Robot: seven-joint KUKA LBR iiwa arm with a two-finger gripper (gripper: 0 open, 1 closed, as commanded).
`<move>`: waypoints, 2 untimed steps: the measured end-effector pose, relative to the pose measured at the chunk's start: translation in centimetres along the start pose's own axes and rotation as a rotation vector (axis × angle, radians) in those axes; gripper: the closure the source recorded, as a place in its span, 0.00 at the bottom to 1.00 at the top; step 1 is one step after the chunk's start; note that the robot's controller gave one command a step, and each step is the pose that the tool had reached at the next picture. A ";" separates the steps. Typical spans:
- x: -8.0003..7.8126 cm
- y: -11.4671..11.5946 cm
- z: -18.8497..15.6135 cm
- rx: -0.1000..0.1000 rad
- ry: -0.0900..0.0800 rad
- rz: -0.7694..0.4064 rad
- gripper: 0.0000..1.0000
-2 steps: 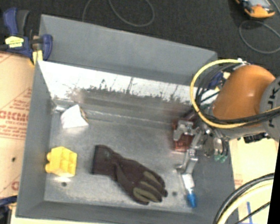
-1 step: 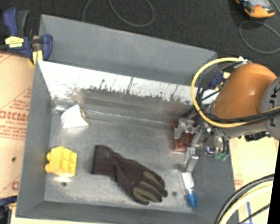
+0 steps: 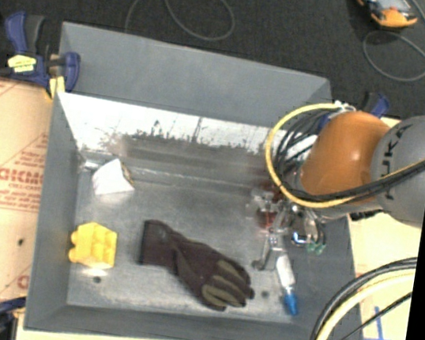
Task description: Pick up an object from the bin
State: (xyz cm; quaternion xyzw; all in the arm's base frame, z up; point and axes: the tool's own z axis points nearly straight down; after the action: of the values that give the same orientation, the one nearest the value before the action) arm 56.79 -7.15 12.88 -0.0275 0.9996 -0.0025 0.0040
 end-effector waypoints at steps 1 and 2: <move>0.3 1.8 4.1 -0.004 0.002 0.027 0.00; 4.1 4.5 5.7 0.002 -0.001 -0.147 1.00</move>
Offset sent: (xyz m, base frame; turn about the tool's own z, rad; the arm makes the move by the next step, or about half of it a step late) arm -0.0436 0.0438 -0.0588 -0.1470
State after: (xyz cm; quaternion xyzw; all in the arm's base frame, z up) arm 52.50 -2.94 7.09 -0.1006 0.9949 -0.0037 0.0045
